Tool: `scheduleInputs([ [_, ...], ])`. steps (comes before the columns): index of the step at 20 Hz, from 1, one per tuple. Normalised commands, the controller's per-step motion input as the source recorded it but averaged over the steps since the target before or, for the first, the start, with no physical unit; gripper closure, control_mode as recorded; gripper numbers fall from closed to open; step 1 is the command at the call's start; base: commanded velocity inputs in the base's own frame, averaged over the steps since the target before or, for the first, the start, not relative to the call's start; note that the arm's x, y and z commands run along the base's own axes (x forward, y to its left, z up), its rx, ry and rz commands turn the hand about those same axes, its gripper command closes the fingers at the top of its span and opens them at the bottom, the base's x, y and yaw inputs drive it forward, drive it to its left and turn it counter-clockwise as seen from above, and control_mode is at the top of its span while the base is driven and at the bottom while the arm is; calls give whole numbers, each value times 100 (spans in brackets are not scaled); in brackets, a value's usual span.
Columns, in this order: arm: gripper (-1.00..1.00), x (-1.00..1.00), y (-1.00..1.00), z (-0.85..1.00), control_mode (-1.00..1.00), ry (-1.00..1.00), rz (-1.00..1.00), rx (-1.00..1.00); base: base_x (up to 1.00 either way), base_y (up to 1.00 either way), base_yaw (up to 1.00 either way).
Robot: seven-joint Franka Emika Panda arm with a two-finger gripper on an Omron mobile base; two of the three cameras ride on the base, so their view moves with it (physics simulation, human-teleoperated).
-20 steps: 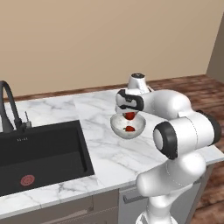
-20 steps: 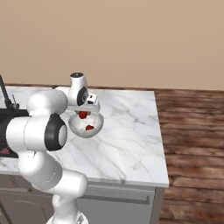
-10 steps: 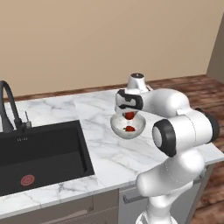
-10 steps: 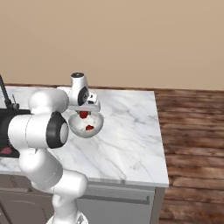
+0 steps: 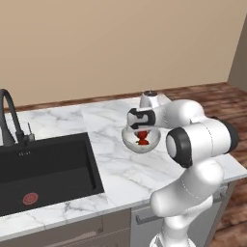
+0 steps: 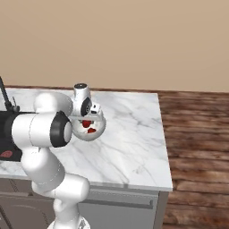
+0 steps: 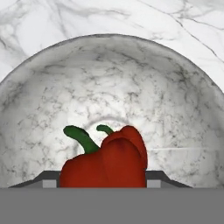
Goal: Pick the bell peppers from the cabinet and place them in one bowl. Pick the tangerine from the sink and place it in the other bowl.
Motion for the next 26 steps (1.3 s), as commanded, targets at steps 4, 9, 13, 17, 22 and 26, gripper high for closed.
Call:
scheduleInputs([
  [4,100,0,0,-29,-100,-1,0,0,0,0,0],
  [9,100,0,0,-25,-100,-2,0,0,0,0,0],
  [13,100,0,0,0,-100,0,0,0,0,0,0],
  [17,100,0,0,0,-100,0,0,0,0,0,0],
  [22,-100,0,0,0,-100,0,0,0,0,0,0],
  [26,-100,0,0,0,-100,0,0,0,0,0,0],
])
